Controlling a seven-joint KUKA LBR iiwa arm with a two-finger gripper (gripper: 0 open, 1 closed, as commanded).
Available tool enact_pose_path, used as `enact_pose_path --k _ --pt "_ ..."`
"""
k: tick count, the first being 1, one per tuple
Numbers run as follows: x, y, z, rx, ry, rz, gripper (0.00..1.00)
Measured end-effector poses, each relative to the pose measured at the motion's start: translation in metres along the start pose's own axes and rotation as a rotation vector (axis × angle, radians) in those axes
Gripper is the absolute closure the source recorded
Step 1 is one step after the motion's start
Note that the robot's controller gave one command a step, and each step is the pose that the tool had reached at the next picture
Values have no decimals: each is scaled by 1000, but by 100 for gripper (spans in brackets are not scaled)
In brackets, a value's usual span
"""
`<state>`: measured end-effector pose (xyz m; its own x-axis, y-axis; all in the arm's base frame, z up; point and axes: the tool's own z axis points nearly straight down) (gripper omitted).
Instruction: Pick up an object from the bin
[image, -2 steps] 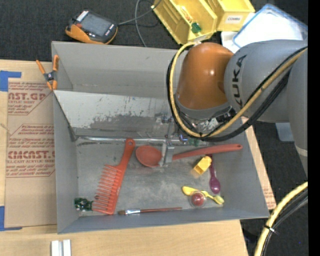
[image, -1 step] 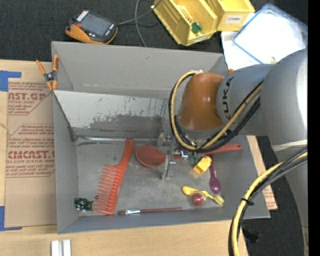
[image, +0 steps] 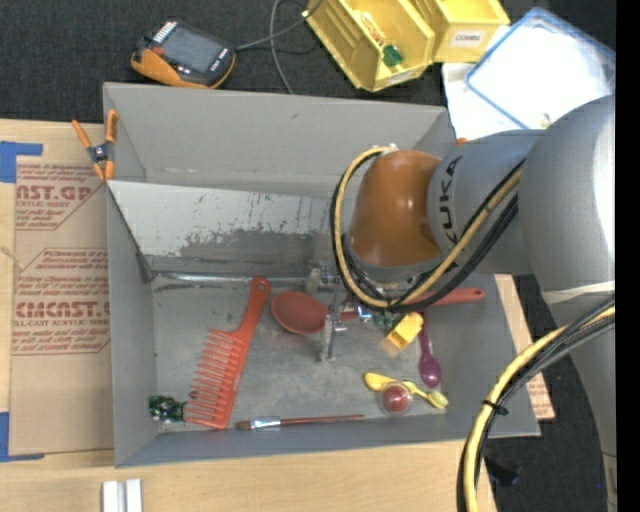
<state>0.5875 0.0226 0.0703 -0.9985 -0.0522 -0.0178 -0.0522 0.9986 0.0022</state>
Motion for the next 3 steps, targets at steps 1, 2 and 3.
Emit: enact_pose_path --k 1,2,3 --pt "-6 -9 0 0 8 63 0" --pt "-2 -2 0 0 -1 15 0" --pt "-5 -7 0 -2 6 58 100"
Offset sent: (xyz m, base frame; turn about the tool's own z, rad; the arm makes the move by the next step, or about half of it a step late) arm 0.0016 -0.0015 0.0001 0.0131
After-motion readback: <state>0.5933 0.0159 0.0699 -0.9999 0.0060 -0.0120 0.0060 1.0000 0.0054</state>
